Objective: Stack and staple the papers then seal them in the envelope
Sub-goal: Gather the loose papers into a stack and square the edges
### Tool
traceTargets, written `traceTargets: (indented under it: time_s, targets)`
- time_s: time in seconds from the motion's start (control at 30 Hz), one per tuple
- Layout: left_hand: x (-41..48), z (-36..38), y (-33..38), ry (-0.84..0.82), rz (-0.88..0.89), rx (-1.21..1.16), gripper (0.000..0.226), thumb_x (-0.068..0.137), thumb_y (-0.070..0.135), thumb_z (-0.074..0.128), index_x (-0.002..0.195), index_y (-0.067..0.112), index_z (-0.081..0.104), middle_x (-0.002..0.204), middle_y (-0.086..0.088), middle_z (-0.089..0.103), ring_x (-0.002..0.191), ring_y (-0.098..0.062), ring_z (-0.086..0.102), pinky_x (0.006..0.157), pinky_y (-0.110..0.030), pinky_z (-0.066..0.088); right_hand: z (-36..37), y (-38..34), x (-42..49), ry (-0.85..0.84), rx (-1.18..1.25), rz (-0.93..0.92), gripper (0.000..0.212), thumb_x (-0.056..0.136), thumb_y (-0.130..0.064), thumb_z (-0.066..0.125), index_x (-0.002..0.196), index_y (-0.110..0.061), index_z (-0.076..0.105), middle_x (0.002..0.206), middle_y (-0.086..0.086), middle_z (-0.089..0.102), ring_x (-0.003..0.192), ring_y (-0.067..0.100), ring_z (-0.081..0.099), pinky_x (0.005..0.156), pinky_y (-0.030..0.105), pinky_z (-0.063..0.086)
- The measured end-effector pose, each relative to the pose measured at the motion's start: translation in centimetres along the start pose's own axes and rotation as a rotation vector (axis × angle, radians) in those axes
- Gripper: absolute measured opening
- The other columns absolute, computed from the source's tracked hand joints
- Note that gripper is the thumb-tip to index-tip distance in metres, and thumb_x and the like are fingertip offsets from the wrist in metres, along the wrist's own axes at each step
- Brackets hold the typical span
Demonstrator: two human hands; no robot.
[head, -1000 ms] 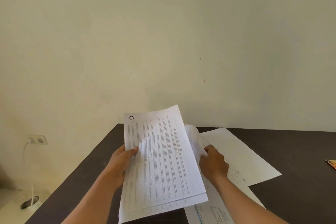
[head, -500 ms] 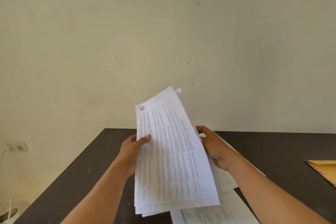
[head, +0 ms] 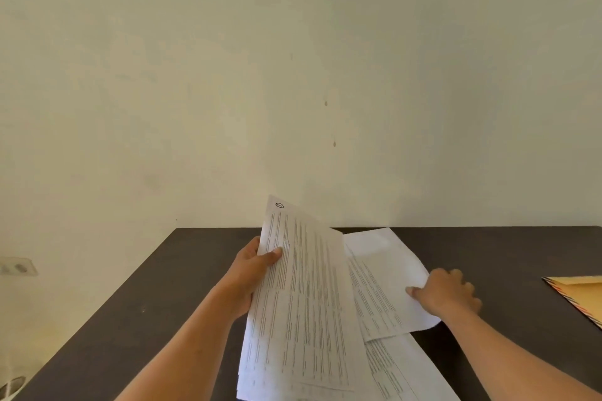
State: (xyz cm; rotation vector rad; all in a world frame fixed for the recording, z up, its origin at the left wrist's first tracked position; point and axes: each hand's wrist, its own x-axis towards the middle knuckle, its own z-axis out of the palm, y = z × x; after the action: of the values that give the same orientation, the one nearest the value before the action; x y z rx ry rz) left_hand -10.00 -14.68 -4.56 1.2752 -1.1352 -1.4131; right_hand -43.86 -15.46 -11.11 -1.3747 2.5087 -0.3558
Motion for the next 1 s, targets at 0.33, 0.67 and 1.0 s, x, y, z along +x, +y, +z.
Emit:
traceTargets:
  time_s: [0.33,0.67,1.0]
  targets:
    - [-0.9,0.7,3.7,-0.226,0.059,-0.254,0.034,0.100,0.021,0.055,0.134,0.021,0.060,0.128,-0.020,0.067,0.114,-0.044,0.064,0.090,-0.060,0.054,-1.7,-3.5,-2.3,-0.289,0.912,-0.209,0.021,0.097,-0.007,0.061,0.117,-0.012,0.061,0.113,0.012,0.069,0.097,0.027,0.066,0.089,0.047,0.056]
    - [-0.3,0.8,4.7,-0.008,0.077,-0.302,0.030,0.099,0.022,0.059,0.129,0.023,0.063,0.119,-0.007,0.074,0.108,-0.035,0.071,0.093,-0.059,0.053,-8.7,-6.8,-7.9,-0.872,1.383,-0.499,0.032,0.093,-0.006,0.063,0.119,-0.021,0.073,0.121,0.020,0.071,0.108,0.039,0.067,0.088,0.057,0.056]
    - [-0.8,0.1,3.2,0.148,-0.011,-0.230,0.032,0.091,0.013,0.070,0.122,0.010,0.065,0.108,-0.015,0.076,0.099,-0.040,0.072,0.087,-0.061,0.055,-9.5,-5.7,-8.8,-0.955,1.242,-0.529,0.047,0.098,-0.047,0.055,0.117,-0.007,0.072,0.101,0.015,0.074,0.088,0.029,0.073,0.068,0.037,0.058]
